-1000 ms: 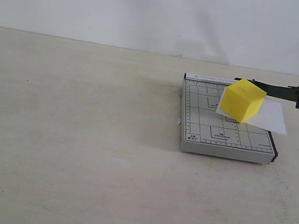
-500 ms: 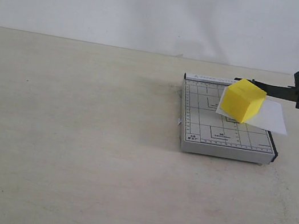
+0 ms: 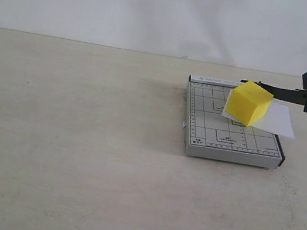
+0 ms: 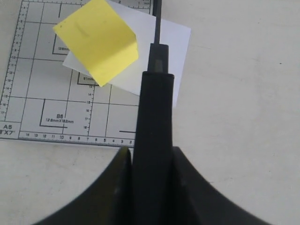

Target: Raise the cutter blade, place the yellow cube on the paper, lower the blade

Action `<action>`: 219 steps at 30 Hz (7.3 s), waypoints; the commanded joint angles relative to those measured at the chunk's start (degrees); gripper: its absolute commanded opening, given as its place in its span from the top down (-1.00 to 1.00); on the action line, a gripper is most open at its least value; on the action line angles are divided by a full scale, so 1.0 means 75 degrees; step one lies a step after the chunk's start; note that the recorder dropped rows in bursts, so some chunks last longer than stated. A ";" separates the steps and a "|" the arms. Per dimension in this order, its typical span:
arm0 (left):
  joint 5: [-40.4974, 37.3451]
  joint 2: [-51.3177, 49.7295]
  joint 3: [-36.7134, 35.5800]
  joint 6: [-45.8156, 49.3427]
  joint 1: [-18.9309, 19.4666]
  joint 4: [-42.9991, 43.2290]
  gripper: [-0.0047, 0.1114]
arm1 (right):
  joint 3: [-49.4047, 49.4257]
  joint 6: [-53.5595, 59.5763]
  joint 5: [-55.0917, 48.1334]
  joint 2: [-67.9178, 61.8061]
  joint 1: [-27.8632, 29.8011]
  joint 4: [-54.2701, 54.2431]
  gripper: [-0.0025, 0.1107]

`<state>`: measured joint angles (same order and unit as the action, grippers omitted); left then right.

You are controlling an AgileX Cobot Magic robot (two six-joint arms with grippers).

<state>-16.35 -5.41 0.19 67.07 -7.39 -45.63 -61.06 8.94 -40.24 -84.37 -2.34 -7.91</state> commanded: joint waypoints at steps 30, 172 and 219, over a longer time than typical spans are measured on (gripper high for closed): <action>0.0041 0.0040 -0.0025 0.0007 0.0030 -0.0056 0.84 | 0.0058 0.0686 -0.0267 -0.2706 0.0010 -0.0999 0.96; 0.0059 0.0051 -0.0025 0.0007 0.0030 -0.0056 0.84 | 0.8142 -0.1318 0.2901 1.1249 0.0695 0.0120 0.96; -0.0255 0.0721 -0.0025 -0.9387 0.0466 0.5812 0.84 | 0.8142 -0.1337 0.2880 1.1249 0.0695 0.0098 0.96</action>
<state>-18.87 -0.15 -0.05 -3.60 -3.98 -2.15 0.02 -1.07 -18.94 -0.25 2.80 -7.11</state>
